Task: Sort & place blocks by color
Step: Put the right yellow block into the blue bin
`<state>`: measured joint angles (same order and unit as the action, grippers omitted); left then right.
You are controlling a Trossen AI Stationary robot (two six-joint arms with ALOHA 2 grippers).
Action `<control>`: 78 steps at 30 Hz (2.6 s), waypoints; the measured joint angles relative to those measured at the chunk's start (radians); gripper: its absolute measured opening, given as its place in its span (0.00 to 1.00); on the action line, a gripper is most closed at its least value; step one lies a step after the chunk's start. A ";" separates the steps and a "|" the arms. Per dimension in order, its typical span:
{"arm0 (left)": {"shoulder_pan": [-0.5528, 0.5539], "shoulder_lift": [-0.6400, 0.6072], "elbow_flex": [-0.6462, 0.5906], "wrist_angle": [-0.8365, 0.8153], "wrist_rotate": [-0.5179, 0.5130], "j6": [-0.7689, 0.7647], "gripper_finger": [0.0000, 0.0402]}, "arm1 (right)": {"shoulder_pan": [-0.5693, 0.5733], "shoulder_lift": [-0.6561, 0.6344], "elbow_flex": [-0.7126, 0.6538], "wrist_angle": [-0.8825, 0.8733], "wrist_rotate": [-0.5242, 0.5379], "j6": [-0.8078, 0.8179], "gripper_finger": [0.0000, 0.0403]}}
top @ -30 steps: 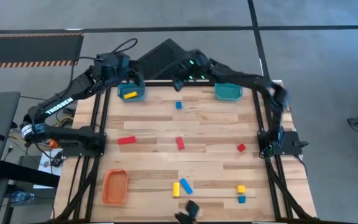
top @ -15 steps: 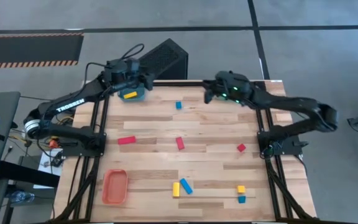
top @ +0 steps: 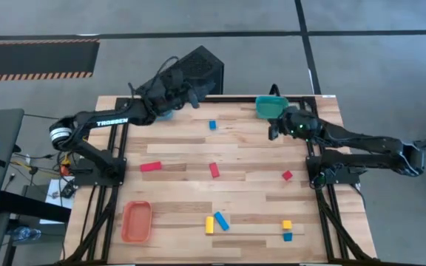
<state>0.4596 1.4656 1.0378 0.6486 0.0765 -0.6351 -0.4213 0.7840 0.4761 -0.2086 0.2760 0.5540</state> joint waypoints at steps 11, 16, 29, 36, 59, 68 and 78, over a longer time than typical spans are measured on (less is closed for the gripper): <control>-0.010 0.011 0.000 -0.180 0.039 0.073 0.46 | 0.211 0.002 -0.006 -0.134 -0.015 0.235 0.03; -0.009 0.011 0.000 -0.093 0.169 0.185 0.46 | 0.329 0.001 -0.006 -0.133 0.005 0.520 0.01; 0.020 -0.072 0.000 -0.057 0.676 0.150 0.45 | 0.845 0.321 0.249 -0.459 0.166 1.174 0.01; -0.030 -0.091 0.000 -0.168 0.686 0.261 0.45 | 1.028 0.597 0.587 -0.879 -0.023 1.383 0.02; -0.533 -0.110 0.000 -0.618 0.294 0.544 0.45 | 1.236 0.936 0.819 -0.694 -0.256 1.647 0.49; -0.532 -0.222 0.000 -0.710 0.123 0.585 0.45 | 1.238 1.019 0.889 -0.707 -0.295 1.647 0.48; -0.532 -0.292 0.000 -0.883 -0.019 0.643 0.45 | 1.200 0.907 0.888 -0.867 -0.302 1.586 0.47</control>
<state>-0.0723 1.1734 1.0382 -0.2342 0.0580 0.0078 0.7792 1.6906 1.3643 -1.0759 -0.0261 2.1403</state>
